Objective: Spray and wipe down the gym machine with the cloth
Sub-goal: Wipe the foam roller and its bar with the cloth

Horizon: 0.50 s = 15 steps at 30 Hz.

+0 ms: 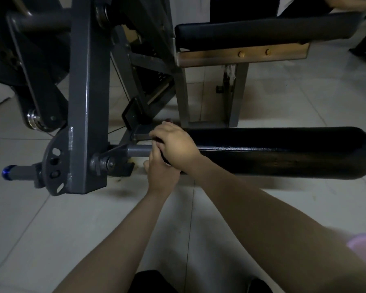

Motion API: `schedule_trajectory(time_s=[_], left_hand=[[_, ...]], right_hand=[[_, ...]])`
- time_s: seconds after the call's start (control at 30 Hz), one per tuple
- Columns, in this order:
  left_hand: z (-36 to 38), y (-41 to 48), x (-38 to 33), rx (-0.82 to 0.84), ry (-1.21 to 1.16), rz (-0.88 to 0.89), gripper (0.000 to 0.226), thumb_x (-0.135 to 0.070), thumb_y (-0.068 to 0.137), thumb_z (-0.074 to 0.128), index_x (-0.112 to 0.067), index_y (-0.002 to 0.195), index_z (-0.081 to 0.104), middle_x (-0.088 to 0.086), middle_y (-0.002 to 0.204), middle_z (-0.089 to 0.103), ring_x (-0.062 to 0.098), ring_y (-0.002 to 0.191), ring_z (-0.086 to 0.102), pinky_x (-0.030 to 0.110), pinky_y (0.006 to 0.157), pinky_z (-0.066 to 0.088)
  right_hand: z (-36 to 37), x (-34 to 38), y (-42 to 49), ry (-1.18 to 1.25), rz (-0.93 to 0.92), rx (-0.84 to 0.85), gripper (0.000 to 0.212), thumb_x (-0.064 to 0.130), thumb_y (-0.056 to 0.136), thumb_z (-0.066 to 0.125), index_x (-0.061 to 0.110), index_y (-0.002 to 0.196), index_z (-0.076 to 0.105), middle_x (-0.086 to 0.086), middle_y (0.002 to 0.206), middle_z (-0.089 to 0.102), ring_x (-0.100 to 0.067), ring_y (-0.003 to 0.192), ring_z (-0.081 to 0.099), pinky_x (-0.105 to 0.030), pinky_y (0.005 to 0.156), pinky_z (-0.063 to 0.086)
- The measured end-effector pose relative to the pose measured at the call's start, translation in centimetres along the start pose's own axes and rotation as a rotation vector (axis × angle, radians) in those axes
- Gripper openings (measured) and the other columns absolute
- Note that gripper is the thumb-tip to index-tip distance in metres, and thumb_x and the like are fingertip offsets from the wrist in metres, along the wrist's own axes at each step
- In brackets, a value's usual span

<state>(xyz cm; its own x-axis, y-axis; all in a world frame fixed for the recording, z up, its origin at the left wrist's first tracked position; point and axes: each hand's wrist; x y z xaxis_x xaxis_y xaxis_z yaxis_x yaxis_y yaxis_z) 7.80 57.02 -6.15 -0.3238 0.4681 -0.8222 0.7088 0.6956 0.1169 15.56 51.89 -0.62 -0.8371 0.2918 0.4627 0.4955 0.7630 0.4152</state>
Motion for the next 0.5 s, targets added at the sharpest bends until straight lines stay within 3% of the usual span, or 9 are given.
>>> schedule_trajectory(time_s=[0.1, 0.17, 0.27, 0.43, 0.5], left_hand=[[0.7, -0.2, -1.1, -0.073, -0.032, -0.060, 0.090, -0.055, 0.079, 0.059, -0.037, 0.157, 0.018, 0.000, 0.146, 0.050, 0.029, 0.135, 0.037, 0.055, 0.112, 0.035], [1.1, 0.1, -1.9, -0.125, -0.002, -0.090, 0.088, -0.052, 0.085, 0.068, -0.034, 0.158, 0.020, 0.005, 0.150, 0.046, 0.031, 0.138, 0.030, 0.057, 0.114, 0.028], [1.3, 0.9, -2.9, -0.137, 0.017, -0.102, 0.089, -0.057, 0.087, 0.068, -0.027, 0.158, 0.024, 0.006, 0.157, 0.038, 0.032, 0.142, 0.025, 0.055, 0.118, 0.020], [1.1, 1.1, -3.8, -0.134, 0.044, -0.126, 0.085, -0.056, 0.090, 0.065, -0.023, 0.158, 0.026, 0.007, 0.159, 0.035, 0.033, 0.144, 0.022, 0.047, 0.116, 0.017], [1.0, 1.0, -3.9, -0.136, 0.042, -0.123, 0.085, -0.057, 0.090, 0.064, -0.023, 0.158, 0.026, 0.007, 0.158, 0.036, 0.033, 0.143, 0.022, 0.048, 0.116, 0.018]], right_hand=[[-1.1, -1.7, -0.6, -0.073, 0.097, -0.023, 0.043, 0.003, 0.089, 0.060, 0.011, 0.131, 0.062, -0.010, 0.138, 0.055, -0.030, 0.131, 0.045, -0.036, 0.110, 0.034], [-2.7, -3.3, -1.5, -0.103, 0.179, -0.040, 0.051, 0.001, 0.083, 0.064, 0.011, 0.133, 0.062, -0.010, 0.141, 0.054, -0.031, 0.133, 0.042, -0.034, 0.108, 0.035], [-5.3, -6.2, -3.3, -0.108, 0.280, -0.140, 0.048, -0.001, 0.073, 0.073, 0.006, 0.120, 0.070, -0.013, 0.131, 0.061, -0.036, 0.124, 0.049, -0.032, 0.104, 0.040], [-9.1, -9.6, -6.3, -0.197, 0.422, -0.226, 0.039, -0.011, 0.071, 0.061, 0.003, 0.104, 0.076, -0.015, 0.116, 0.066, -0.040, 0.108, 0.054, -0.033, 0.091, 0.044], [-10.3, -11.0, -7.2, -0.235, 0.480, -0.262, 0.034, -0.006, 0.072, 0.064, 0.006, 0.101, 0.078, -0.014, 0.111, 0.068, -0.039, 0.103, 0.058, -0.034, 0.088, 0.047]])
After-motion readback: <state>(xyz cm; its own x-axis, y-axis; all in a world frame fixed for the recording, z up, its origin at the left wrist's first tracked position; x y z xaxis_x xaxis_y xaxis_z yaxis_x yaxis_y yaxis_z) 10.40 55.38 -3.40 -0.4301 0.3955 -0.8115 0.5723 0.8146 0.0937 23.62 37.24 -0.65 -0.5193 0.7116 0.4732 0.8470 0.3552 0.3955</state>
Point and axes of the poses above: each hand's wrist, its own y-axis towards the middle knuckle, its own z-axis out of the palm, x = y × z
